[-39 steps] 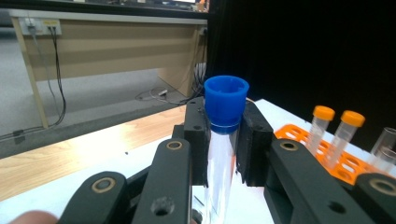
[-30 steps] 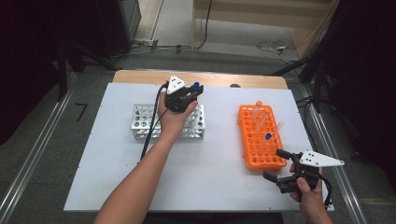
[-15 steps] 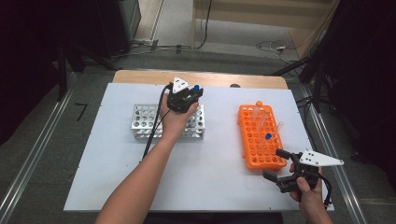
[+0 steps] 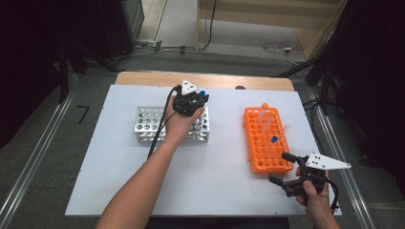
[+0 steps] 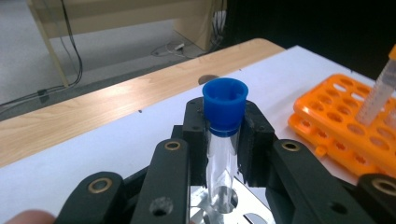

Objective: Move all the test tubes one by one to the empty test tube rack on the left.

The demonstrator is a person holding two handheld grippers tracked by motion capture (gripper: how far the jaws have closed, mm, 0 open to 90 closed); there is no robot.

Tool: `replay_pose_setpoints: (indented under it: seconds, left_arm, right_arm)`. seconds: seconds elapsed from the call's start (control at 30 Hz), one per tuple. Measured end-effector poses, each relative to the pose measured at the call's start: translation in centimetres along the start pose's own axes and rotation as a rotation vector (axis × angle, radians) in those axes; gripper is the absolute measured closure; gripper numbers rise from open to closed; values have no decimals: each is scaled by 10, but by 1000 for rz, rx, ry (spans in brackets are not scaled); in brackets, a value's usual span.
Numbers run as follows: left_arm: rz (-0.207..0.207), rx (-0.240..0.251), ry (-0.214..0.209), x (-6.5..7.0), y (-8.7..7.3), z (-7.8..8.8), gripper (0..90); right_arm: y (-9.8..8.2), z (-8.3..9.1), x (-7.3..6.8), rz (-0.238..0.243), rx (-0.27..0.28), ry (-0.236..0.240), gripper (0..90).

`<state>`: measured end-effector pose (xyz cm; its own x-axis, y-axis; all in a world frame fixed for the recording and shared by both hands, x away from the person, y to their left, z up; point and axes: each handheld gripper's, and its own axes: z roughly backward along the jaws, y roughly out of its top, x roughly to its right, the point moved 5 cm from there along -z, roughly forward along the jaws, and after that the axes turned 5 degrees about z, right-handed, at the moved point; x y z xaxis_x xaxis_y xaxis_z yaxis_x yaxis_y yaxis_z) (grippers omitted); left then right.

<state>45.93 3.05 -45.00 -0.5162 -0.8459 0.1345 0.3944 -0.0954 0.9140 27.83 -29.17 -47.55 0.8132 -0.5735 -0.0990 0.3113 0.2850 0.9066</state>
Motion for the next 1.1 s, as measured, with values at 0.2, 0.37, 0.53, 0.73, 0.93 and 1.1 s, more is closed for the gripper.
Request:
replay_pose_setpoints:
  seconds: [0.2, 0.37, 0.53, 0.73, 0.93, 1.1]
  left_arm:
    - [9, -34, -7, 0, -1, -3, 720]
    - [58, -48, -26, -3, -1, -2, 596]
    - [112, -35, -47, -6, 3, 4, 452]
    - [123, 8, -95, -2, 8, 18, 231]
    - [130, 29, -139, 4, 6, 39, 88]
    - [129, 46, -169, 9, 2, 55, 19]
  right_arm:
    - [1, 1, -1, 1, 3, 2, 0]
    - [0, 1, 1, -1, 3, 3, 0]
    - [0, 0, 1, -8, 0, 1, 0]
    - [0, 0, 1, -4, -5, -6, 0]
    - [0, -1, 3, -9, -4, -9, 0]
    - [0, -3, 3, -10, -10, -11, 0]
